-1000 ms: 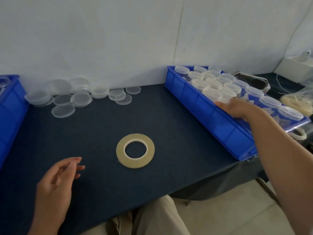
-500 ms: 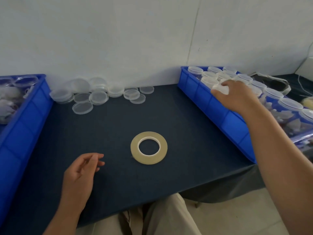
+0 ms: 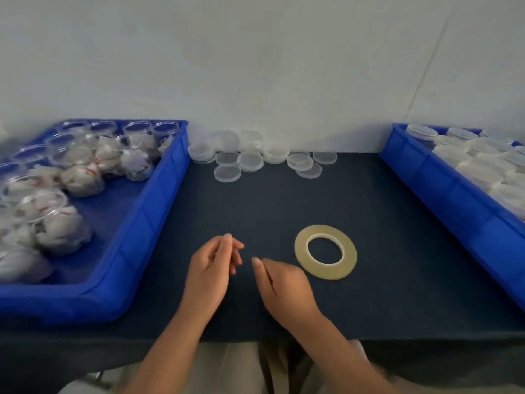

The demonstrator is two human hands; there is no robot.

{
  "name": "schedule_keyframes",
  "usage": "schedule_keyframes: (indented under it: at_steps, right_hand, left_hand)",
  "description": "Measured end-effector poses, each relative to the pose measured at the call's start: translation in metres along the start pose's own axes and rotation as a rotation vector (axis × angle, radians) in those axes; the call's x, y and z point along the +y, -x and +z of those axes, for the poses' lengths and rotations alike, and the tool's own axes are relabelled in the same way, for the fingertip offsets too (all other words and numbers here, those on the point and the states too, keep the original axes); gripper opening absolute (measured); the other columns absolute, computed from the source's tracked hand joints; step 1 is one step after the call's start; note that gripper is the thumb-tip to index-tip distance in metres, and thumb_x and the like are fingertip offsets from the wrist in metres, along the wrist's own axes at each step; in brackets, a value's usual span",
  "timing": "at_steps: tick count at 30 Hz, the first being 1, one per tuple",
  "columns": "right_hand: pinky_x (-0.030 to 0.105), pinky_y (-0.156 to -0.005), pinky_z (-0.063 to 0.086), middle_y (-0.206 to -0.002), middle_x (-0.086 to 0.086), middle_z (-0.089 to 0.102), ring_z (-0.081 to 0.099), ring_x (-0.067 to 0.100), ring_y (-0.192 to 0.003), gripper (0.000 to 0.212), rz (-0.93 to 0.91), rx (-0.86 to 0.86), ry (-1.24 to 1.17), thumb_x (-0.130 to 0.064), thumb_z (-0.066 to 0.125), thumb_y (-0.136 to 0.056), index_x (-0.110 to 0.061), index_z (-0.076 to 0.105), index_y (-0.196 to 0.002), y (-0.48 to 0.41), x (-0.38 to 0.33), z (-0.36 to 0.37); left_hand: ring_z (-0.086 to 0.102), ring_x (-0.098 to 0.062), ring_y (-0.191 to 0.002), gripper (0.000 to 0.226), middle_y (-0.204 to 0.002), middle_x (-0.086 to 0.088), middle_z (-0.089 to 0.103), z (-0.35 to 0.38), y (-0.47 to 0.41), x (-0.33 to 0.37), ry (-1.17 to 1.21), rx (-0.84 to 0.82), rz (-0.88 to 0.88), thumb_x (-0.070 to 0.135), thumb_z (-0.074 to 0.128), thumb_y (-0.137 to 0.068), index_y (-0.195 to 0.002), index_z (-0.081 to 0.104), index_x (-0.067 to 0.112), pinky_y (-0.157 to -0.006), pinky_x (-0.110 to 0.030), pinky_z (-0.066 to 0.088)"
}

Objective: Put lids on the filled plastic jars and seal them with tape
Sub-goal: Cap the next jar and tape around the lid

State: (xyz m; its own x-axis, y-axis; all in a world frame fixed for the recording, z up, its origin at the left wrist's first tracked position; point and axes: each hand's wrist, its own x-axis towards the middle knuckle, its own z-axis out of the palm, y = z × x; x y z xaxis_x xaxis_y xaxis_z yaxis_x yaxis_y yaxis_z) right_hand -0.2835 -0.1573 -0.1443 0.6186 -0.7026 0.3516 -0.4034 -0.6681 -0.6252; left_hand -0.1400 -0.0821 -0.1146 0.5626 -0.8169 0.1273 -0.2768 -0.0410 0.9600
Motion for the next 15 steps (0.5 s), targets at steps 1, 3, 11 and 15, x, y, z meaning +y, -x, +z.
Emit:
schedule_keyframes:
  at_steps: [1,3,11,15]
  right_hand:
    - [0.023,-0.054,0.033,-0.059,-0.015,0.041,0.043,0.010,-0.054,0.049,-0.080,-0.029,0.043,-0.055,0.030,-0.111,-0.033,0.042,-0.069,0.003,0.002,0.003]
    - [0.016,-0.054,0.028,-0.059,-0.017,0.039,0.043,0.009,-0.054,0.050,-0.171,-0.078,0.063,-0.059,0.027,-0.111,-0.037,0.038,-0.068,0.005,0.005,0.005]
    - [0.013,-0.048,0.026,-0.052,-0.017,0.031,0.036,0.005,-0.045,0.048,-0.242,-0.063,0.178,-0.056,0.038,-0.106,-0.039,0.029,-0.062,0.004,0.003,0.009]
    - [0.014,-0.045,0.026,-0.050,-0.012,0.036,0.039,0.009,-0.043,0.049,-0.259,-0.029,0.190,-0.050,0.045,-0.103,-0.031,0.036,-0.059,0.002,0.002,0.011]
  left_hand:
    - [0.064,-0.008,-0.068,0.029,-0.079,0.002,0.068,-0.010,0.001,0.009,-0.033,-0.008,0.039,0.040,0.048,-0.108,-0.089,0.071,0.040,-0.065,-0.019,0.051]
    - [0.067,-0.006,-0.071,0.019,-0.080,0.007,0.071,-0.033,0.001,0.030,-0.101,0.015,0.149,0.047,0.056,-0.104,-0.092,0.070,0.042,-0.065,-0.015,0.050]
    - [0.070,0.000,-0.070,0.026,-0.080,0.013,0.076,-0.160,-0.072,0.086,-0.391,0.193,0.119,0.053,0.058,-0.096,-0.087,0.074,0.035,-0.069,-0.026,0.054]
    - [0.069,-0.029,-0.102,0.022,-0.114,-0.010,0.075,-0.207,-0.151,0.067,-1.038,-0.027,-0.109,0.031,0.056,-0.103,-0.100,0.074,0.019,-0.093,-0.046,0.054]
